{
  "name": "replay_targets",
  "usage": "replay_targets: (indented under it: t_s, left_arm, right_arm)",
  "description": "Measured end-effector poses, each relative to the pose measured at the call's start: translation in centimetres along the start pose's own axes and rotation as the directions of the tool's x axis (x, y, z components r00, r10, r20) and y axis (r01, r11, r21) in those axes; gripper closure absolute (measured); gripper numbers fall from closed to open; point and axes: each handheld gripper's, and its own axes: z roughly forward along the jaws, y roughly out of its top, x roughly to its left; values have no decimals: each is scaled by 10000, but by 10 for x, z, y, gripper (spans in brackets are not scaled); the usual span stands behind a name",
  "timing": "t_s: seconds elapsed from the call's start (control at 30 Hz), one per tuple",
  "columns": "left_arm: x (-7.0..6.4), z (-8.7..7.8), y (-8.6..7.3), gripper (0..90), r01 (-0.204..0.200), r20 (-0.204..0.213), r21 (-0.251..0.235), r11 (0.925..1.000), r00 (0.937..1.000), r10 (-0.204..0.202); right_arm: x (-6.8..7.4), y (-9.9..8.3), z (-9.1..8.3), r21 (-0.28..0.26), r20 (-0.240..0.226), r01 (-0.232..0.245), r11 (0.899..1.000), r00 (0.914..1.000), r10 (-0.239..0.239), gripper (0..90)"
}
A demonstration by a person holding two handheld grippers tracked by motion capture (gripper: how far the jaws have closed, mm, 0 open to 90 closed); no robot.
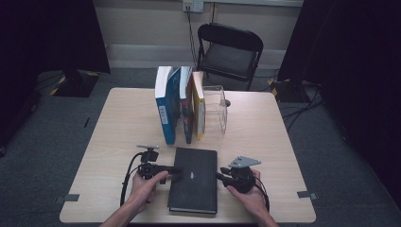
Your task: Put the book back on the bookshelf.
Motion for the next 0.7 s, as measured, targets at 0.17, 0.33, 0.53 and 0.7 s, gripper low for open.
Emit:
replay_targets:
  t_s: [0.17,0.33,0.53,0.7]
  left_arm:
    - [1,0,1,429,-143,-262,-78,9999,9996,141]
    - [5,-5,4,437,103,-363,-245,9996,9993,-112]
    - [4,-11,5,452,42,-214,-365,9993,9998,-50]
    - [0,-19,6,458,-127,263,-495,9987,9996,141]
  right_arm:
    - [3,0,-4,35,-644,-63,10000,9979,65,691]
    - [17,1,2,-12,-599,332,9994,9976,-333,521]
    - [17,1,3,-29,-347,336,9994,9988,-337,457]
    - [15,0,4,-21,-159,287,9996,9995,-288,366]
